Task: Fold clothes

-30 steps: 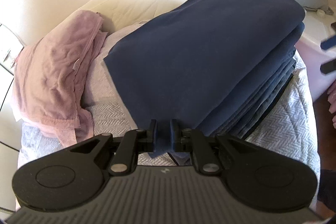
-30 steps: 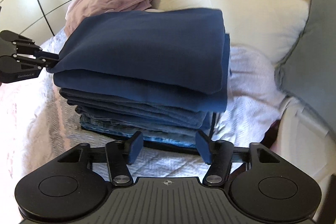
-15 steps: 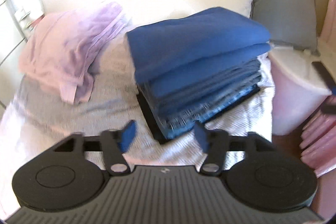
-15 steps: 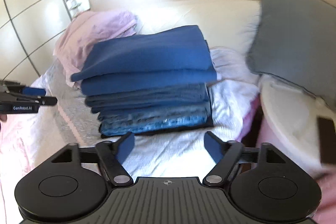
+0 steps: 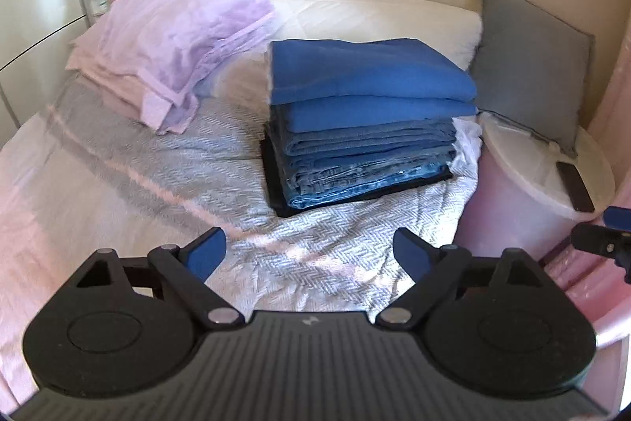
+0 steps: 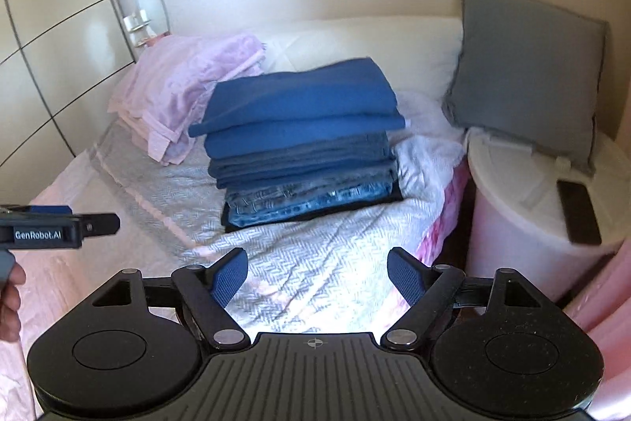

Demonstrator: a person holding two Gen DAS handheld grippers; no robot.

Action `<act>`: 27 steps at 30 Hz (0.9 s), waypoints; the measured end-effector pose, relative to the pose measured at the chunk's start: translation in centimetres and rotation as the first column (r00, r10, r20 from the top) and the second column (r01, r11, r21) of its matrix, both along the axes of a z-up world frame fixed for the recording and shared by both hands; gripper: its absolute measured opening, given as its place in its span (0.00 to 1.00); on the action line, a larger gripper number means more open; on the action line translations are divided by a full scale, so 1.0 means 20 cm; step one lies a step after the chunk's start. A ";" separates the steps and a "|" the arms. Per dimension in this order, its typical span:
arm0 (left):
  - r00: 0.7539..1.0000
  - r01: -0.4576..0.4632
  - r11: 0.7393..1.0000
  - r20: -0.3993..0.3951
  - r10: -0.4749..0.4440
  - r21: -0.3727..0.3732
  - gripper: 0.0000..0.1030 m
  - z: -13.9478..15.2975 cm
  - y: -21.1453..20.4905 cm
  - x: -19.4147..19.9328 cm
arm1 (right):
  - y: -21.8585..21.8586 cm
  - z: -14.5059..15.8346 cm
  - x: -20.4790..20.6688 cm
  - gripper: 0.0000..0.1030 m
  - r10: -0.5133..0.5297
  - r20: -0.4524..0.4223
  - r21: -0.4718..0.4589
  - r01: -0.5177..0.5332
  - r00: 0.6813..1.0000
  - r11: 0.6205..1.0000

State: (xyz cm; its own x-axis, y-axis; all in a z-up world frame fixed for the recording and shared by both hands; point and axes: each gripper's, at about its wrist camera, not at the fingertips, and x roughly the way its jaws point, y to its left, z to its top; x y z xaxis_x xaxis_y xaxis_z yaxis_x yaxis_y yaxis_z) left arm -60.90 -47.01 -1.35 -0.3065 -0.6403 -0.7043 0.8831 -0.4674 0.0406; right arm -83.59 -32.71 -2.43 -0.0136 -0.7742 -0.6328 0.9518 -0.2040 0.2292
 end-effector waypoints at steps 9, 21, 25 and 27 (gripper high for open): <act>1.000 -0.017 1.000 0.005 0.017 -0.009 0.87 0.08 0.10 -0.08 | -0.01 0.11 -0.05 0.79 0.062 -0.048 -0.010 -0.063 0.997 0.998; 1.000 0.002 1.000 0.012 -0.002 -0.019 0.87 0.13 0.17 -0.12 | 0.02 0.15 -0.03 0.79 0.061 -0.056 -0.009 -0.061 0.997 0.998; 1.000 0.008 0.999 0.015 -0.008 -0.033 0.87 0.14 0.19 -0.13 | 0.02 0.16 -0.01 0.79 0.050 -0.073 0.001 -0.050 0.996 0.999; 1.000 0.013 0.999 0.017 -0.012 -0.044 0.87 0.14 0.19 -0.14 | 0.02 0.16 0.00 0.79 0.045 -0.082 0.012 -0.044 0.996 0.999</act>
State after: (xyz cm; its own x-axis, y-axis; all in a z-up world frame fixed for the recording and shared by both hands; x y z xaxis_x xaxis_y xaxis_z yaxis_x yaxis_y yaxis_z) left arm -63.63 -43.12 1.48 -0.3029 -0.6670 -0.6807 0.8761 -0.4760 0.0766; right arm -83.66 -32.34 0.77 -0.0314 -0.7688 -0.6387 0.9755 -0.1628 0.1481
